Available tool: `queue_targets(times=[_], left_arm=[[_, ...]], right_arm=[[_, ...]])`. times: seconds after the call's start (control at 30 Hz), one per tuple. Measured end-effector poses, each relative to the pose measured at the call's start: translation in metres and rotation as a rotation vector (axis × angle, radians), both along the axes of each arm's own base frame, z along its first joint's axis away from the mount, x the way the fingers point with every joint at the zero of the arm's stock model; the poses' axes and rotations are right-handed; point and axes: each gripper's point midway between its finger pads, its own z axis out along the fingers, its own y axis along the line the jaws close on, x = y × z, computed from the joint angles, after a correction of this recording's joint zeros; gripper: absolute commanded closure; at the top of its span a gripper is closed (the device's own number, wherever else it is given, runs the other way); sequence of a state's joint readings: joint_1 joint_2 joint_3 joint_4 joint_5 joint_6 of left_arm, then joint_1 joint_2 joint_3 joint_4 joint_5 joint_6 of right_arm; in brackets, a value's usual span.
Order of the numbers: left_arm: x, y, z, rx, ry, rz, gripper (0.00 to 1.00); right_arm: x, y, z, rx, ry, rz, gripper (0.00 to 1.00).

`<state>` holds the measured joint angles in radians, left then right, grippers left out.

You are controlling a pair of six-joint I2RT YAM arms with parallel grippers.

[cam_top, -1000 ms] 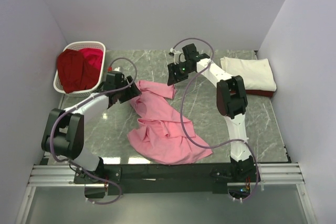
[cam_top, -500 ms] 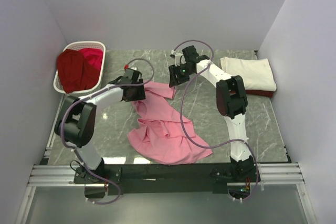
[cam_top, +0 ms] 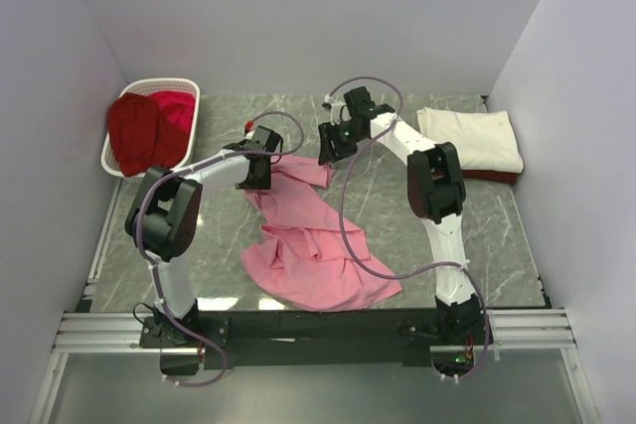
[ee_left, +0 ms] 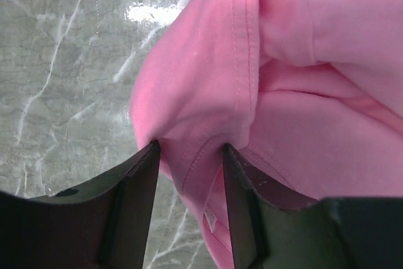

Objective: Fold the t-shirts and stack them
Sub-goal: Flatten the tshirt out

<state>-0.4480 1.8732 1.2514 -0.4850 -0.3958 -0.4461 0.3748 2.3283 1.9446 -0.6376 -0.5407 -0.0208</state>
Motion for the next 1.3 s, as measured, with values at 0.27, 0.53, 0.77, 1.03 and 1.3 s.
queue_targets(times=[0.27,0.53,0.77,1.03,1.3], left_arm=[[0.001,0.002,-0.007,0.029,0.022,-0.012,0.83],[0.003,0.002,0.002,0.027,0.002,-0.027,0.99],[0.008,-0.003,0.095,-0.173,-0.207,-0.052,0.99],[-0.017,-0.026,0.28,-0.511,-0.626,-0.244,1.0],[-0.08,-0.082,0.425,-0.826,-0.809,-0.603,1.0]], right_arm=[[-0.001,0.001,-0.019,-0.009,0.059,-0.03,0.51],[-0.001,0.003,-0.014,0.001,0.063,-0.035,1.0],[0.01,-0.006,0.046,0.0,-0.102,-0.01,1.0],[-0.01,-0.056,0.283,0.08,-0.656,-0.029,1.0],[-0.127,-0.136,0.485,0.109,-1.217,-0.169,1.0]])
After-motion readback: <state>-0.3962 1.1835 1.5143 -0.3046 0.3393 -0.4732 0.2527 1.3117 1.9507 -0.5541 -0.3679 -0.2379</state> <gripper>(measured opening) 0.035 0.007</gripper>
